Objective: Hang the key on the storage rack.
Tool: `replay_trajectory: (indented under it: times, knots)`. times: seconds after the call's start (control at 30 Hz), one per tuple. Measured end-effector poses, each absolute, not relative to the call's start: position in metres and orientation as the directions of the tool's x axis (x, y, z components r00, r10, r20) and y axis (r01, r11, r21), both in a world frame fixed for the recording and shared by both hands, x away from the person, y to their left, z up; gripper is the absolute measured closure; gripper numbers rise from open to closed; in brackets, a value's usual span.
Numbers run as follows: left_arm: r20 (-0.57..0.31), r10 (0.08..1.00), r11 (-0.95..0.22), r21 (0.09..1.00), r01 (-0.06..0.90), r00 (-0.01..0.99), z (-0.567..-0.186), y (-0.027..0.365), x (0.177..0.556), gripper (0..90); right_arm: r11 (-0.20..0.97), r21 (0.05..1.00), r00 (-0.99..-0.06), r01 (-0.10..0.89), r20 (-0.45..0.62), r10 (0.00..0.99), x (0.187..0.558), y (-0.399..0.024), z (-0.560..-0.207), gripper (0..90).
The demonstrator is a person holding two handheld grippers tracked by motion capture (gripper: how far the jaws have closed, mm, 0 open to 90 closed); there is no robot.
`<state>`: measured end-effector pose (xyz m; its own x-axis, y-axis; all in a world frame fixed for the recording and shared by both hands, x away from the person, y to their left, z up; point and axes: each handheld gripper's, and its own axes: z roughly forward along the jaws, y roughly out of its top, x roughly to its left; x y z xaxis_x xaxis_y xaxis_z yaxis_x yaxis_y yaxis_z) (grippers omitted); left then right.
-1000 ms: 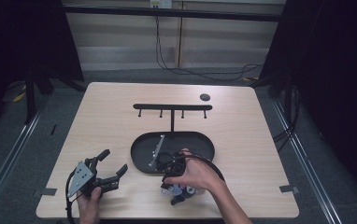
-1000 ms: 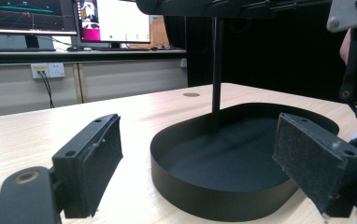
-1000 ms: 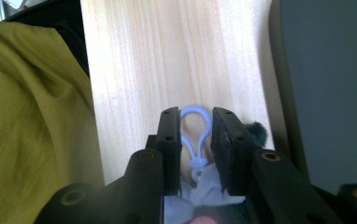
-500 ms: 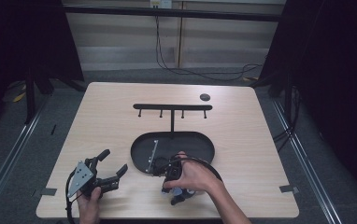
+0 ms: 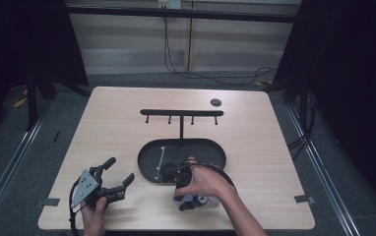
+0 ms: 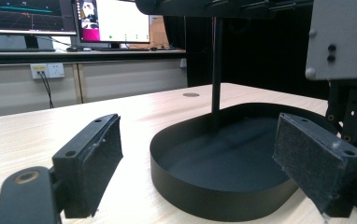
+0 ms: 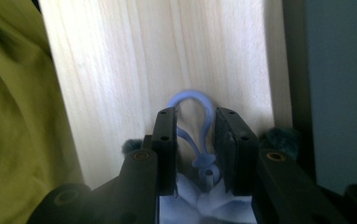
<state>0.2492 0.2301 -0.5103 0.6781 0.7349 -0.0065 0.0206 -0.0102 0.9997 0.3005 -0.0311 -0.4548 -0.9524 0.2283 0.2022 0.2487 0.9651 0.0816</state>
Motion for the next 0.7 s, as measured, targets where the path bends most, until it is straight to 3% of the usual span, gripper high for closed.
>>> replay_trajectory:
  times: [0.13, 0.33, 0.5, 0.7]
  knots:
    - [-0.010, 0.734, -0.008, 1.000, 0.022, 0.679, -0.510, 0.230, 0.249, 15.3, 0.973, 0.063, -0.958, 0.222, 0.197, 0.206, 0.299, -0.028, -0.460, 67.7]
    - [-0.006, 0.733, -0.011, 1.000, 0.020, 0.680, -0.510, 0.230, 0.249, 15.2, 0.981, 0.033, -0.966, 0.193, 0.181, 0.184, 0.299, -0.028, -0.464, 72.4]
    - [-0.006, 0.733, -0.011, 1.000, 0.020, 0.680, -0.510, 0.230, 0.249, 15.3, 0.985, 0.028, -0.966, 0.172, 0.199, 0.163, 0.298, -0.030, -0.464, 81.4]
    - [-0.007, 0.733, -0.010, 1.000, 0.021, 0.681, -0.510, 0.230, 0.249, 15.3, 0.988, 0.016, -0.967, 0.152, 0.211, 0.145, 0.296, -0.031, -0.468, 80.1]
